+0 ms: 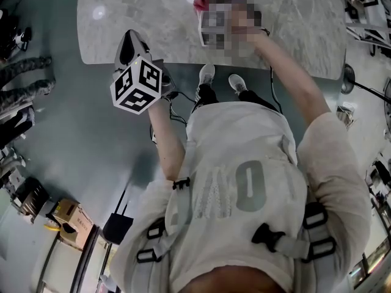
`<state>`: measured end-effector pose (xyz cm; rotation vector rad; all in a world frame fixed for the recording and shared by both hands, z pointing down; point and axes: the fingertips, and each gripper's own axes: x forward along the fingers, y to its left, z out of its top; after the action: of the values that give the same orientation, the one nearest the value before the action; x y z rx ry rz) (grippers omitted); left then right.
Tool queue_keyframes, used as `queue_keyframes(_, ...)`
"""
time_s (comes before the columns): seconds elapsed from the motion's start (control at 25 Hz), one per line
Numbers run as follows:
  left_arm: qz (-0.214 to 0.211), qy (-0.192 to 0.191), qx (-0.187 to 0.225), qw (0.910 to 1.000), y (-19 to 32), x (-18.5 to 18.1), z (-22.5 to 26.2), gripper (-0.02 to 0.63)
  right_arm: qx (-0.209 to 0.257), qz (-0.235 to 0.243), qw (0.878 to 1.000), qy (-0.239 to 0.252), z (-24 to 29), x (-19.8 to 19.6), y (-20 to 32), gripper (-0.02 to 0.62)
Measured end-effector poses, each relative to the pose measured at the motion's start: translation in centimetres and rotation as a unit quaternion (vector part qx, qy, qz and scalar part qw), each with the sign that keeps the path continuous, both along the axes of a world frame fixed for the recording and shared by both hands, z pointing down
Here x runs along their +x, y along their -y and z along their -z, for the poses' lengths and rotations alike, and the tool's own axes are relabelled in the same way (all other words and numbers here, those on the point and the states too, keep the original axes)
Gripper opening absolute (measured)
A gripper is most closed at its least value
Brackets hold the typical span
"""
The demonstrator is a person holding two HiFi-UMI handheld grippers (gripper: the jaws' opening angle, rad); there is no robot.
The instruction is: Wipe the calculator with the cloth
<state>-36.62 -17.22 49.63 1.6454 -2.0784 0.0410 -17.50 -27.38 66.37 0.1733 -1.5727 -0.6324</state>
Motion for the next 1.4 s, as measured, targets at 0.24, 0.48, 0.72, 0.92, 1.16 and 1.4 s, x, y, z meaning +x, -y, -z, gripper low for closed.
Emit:
queue_keyframes(0.24,-0.012,-0.001,-0.005,0.9999,0.0,0.7,-0.4,0.02,-0.011,0.009,1.0,0.002,-0.4,0.0,-2.1,0.054)
queue_keyframes(0.48,-0.023,-0.006,-0.001,0.9997,0.2,1.7,-0.3,0.021,-0.023,0.016,1.0,0.002,-0.8,0.5,-4.4,0.054)
queue_keyframes(0.72,-0.029,-0.004,0.007,0.9995,0.8,2.2,0.6,0.02,-0.03,0.019,0.999,0.006,-0.9,0.7,-5.9,0.054)
queue_keyframes(0.92,-0.039,-0.003,0.012,0.9992,1.7,3.0,1.1,0.02,-0.039,0.023,0.999,0.006,-1.0,0.9,-6.2,0.054)
queue_keyframes(1.16,-0.051,0.004,0.019,0.9985,3.1,3.8,2.2,0.021,-0.045,0.033,0.998,0.015,-0.4,0.7,-5.0,0.054)
queue_keyframes(1.4,-0.06,0.027,0.055,0.9963,4.5,4.5,5.9,0.02,0.008,0.008,0.998,0.063,5.1,0.2,-0.2,0.055)
